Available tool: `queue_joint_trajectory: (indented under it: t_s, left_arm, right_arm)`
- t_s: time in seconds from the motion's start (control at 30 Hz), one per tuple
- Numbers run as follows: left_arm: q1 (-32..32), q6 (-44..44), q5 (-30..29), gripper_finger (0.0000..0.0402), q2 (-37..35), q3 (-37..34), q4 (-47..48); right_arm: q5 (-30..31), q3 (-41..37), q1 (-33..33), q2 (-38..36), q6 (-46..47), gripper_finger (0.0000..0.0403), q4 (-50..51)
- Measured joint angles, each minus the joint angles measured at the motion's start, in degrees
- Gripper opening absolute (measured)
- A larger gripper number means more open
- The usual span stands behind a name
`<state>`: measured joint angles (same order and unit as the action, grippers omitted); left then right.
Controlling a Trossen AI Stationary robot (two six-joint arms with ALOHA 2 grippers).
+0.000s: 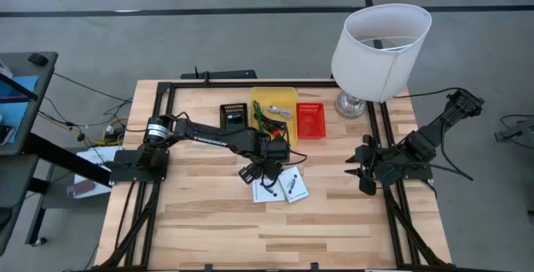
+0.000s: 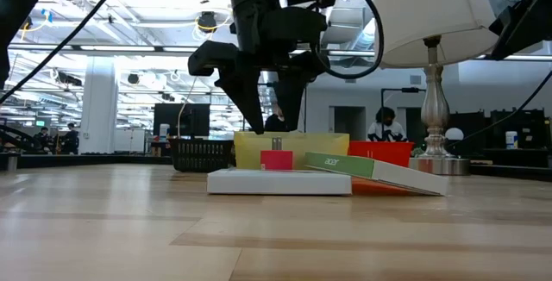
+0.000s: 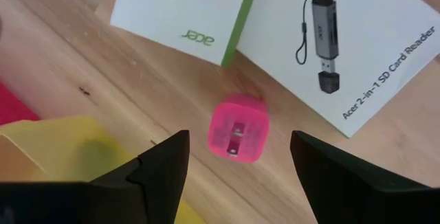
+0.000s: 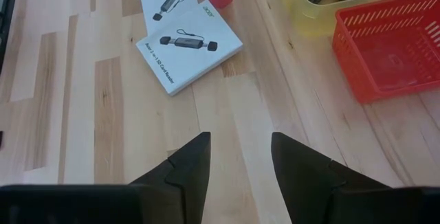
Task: Pick and place items into bin
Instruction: Put the pink charger adapter into the black bin
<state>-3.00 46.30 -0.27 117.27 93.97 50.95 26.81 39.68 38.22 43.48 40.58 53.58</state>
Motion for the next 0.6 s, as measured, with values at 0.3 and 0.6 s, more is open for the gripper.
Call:
queue_joint_trajectory:
  t_s: [0.3, 0.6]
  left_arm:
    - [0.13, 0.11, 0.49, 0.0248, 0.0, 0.0, -0.13]
    - [0.1, 0.11, 0.95, 0.0248, 0.0, -0.14, -0.68]
  right_arm:
    - [0.0, 0.0, 0.0, 0.0, -0.02, 0.0151, 0.0]
    - [0.01, 0.0, 0.0, 0.0, -0.03, 0.0153, 0.0]
